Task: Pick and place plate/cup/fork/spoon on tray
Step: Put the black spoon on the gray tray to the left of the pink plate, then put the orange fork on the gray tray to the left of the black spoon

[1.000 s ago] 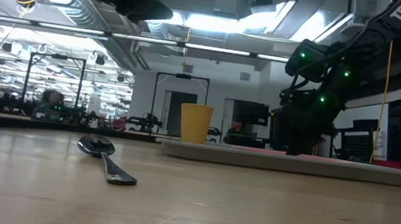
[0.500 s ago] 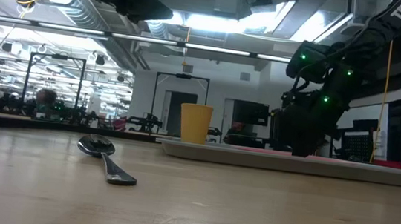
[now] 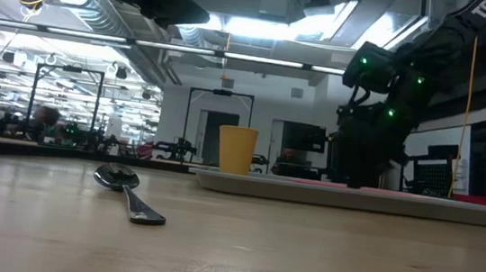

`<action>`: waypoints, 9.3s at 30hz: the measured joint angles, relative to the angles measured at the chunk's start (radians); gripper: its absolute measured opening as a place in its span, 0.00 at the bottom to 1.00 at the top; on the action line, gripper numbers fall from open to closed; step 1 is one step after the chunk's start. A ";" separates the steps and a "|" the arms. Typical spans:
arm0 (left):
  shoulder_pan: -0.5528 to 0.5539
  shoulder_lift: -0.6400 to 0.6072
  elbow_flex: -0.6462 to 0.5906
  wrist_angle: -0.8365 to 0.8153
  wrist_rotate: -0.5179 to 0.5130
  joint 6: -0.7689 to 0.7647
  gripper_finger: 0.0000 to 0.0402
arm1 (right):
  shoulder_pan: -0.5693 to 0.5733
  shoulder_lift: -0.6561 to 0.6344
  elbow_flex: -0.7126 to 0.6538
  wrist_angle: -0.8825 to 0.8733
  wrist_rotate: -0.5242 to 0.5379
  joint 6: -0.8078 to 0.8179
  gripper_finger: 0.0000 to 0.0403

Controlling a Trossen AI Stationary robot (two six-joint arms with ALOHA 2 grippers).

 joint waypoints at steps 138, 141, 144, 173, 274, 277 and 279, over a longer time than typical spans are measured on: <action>-0.222 -0.140 0.067 -0.378 0.149 -0.180 0.02 | 0.654 0.735 0.890 0.238 0.153 0.352 0.09; -0.222 -0.140 0.067 -0.378 0.148 -0.180 0.04 | 0.659 0.735 0.890 0.227 0.207 0.346 0.10; -0.223 -0.140 0.067 -0.378 0.126 -0.180 0.04 | 0.662 0.735 0.890 0.220 0.213 0.334 0.16; -0.223 -0.140 0.067 -0.378 0.019 -0.180 0.05 | 0.637 0.734 0.891 0.316 0.107 0.099 0.26; -0.223 -0.140 0.066 -0.379 0.019 -0.181 0.02 | 0.324 0.740 0.965 -0.622 0.490 0.999 0.12; -0.223 -0.140 0.066 -0.379 0.019 -0.181 0.04 | 0.340 0.740 1.007 -0.627 0.489 0.936 0.12; -0.223 -0.140 0.066 -0.379 0.019 -0.181 0.05 | 0.363 0.740 1.058 -0.620 0.489 0.843 0.12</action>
